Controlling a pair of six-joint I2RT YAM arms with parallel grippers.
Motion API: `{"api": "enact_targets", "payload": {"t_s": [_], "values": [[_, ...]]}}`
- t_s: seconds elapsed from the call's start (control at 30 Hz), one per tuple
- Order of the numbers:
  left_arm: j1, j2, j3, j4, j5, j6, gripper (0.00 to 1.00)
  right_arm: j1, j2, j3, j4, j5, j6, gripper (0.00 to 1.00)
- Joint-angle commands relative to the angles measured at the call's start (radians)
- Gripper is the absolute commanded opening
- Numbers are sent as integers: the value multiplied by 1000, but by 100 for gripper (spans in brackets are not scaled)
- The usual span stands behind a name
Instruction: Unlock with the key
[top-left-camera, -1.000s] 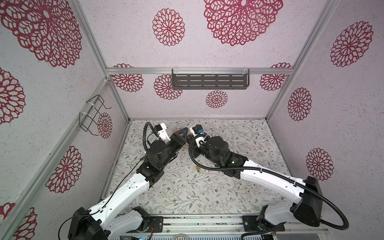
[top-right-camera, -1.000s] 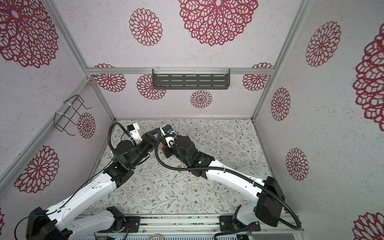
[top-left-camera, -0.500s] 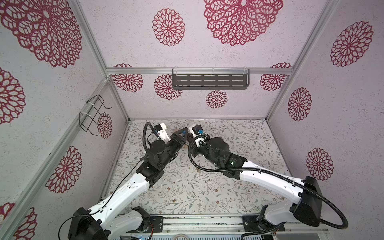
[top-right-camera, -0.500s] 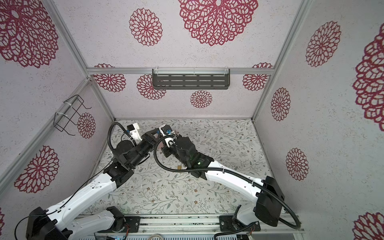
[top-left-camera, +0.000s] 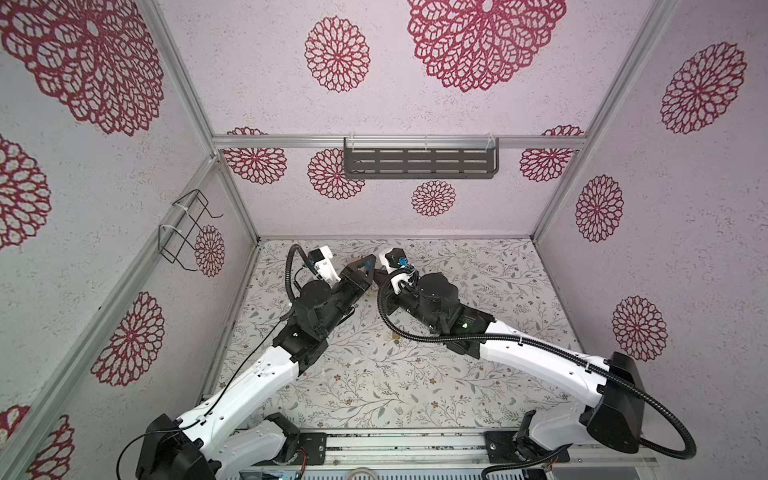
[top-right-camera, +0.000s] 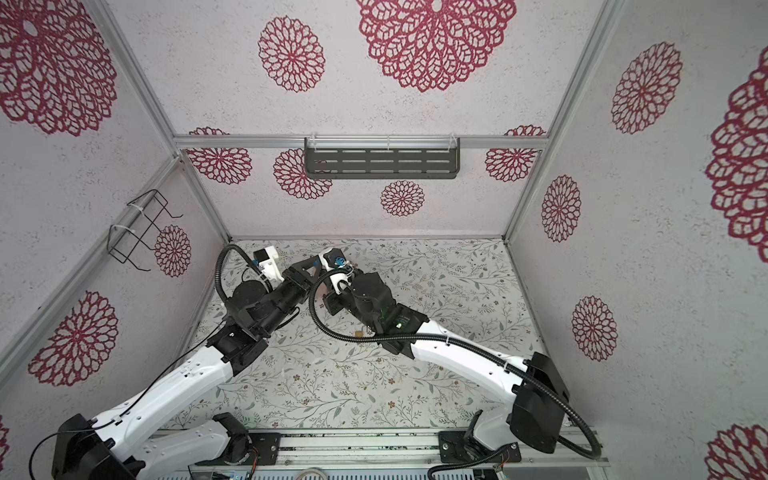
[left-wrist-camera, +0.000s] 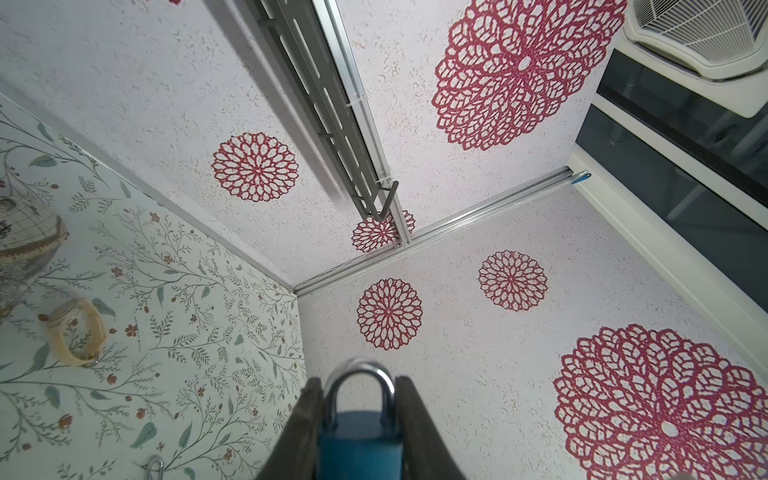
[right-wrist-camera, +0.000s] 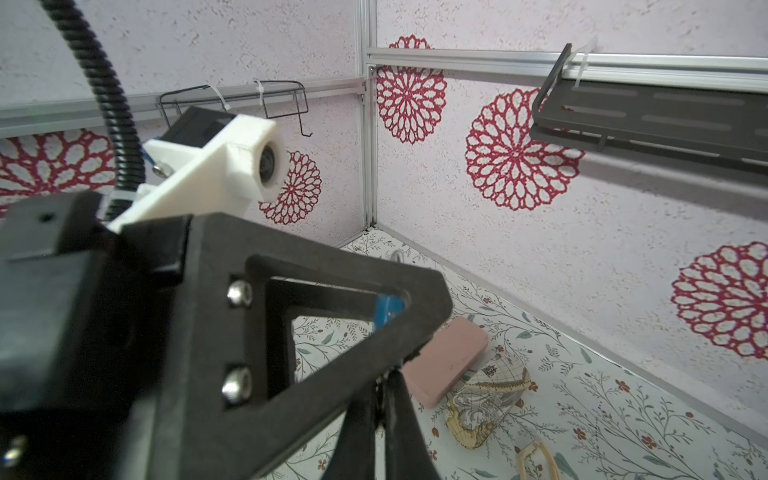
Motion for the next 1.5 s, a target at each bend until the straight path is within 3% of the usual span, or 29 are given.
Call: {"api": "enact_targets", "payload": {"t_s": [0.0, 0.33, 0.4, 0.7, 0.73, 0.9, 1.07, 1.3, 1.47], "values": [[-2, 1, -18, 105, 32, -30, 0, -11, -38, 17, 49, -11, 174, 0], [0, -1, -54, 119, 13, -28, 0, -63, -117, -102, 338, -140, 633, 0], [2, -2, -58, 115, 7, -24, 0, -67, -128, -115, 376, -163, 661, 0], [19, -19, -18, 68, 22, 27, 0, -67, -167, -138, 240, -81, 465, 0], [20, -20, -17, 68, 26, 29, 5, -67, -168, -138, 231, -79, 449, 0], [41, -31, -11, 48, 54, 40, 56, -67, -177, -139, 181, -70, 301, 0], [78, -60, 40, -150, 62, 69, 70, -67, -172, -121, 67, -65, 131, 0], [80, -8, 161, -346, 138, 112, 73, -62, -112, -22, -108, -66, -72, 0], [30, 30, 249, -514, 79, 208, 67, -62, -78, 61, -201, -74, -94, 0]]}}
